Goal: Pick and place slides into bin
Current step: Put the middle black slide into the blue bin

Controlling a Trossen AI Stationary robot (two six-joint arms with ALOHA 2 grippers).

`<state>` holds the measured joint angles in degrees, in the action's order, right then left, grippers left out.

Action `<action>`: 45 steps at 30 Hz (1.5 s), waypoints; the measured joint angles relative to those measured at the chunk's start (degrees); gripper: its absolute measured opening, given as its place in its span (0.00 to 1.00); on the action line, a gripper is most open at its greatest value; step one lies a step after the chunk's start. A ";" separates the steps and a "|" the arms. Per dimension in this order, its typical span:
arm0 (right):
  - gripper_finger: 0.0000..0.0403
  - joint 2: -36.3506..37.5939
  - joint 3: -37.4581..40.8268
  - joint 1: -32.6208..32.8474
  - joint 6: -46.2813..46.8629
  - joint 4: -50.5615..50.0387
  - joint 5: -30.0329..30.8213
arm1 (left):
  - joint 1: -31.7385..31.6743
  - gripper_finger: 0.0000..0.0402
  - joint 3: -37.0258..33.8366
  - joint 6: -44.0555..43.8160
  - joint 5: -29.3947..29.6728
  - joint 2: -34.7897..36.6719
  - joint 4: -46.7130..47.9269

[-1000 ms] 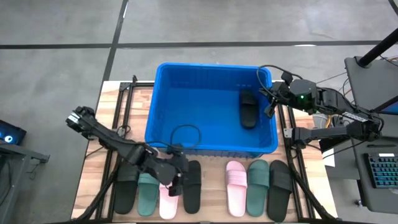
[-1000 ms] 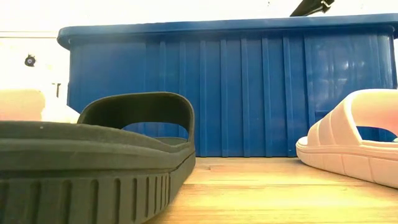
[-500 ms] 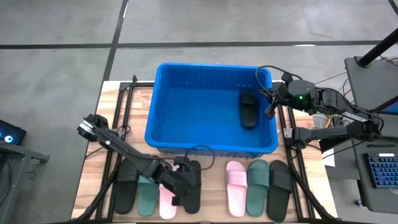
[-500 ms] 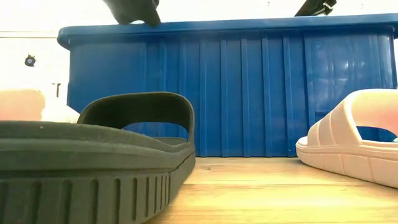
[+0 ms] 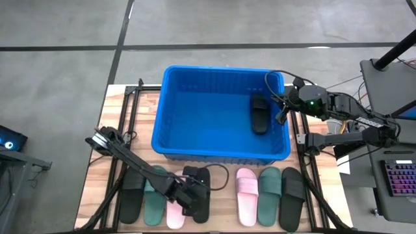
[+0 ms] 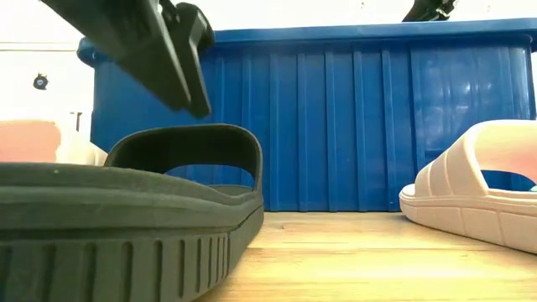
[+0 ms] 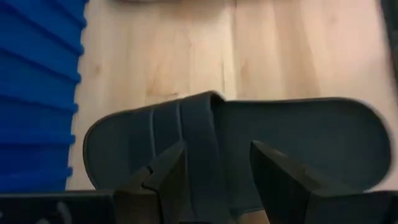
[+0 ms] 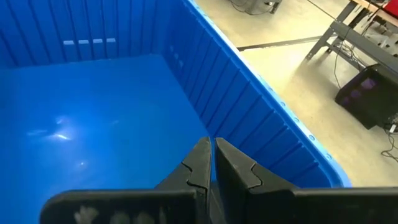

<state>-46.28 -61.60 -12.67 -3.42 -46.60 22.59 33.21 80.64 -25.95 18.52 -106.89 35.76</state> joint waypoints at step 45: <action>0.03 0.02 0.00 0.00 0.44 0.10 0.00 | -0.90 0.01 -1.31 -6.45 10.23 -2.73 3.90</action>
<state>-46.26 -61.60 -12.67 -2.98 -46.50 22.59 32.32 79.33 -32.39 28.76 -109.61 39.66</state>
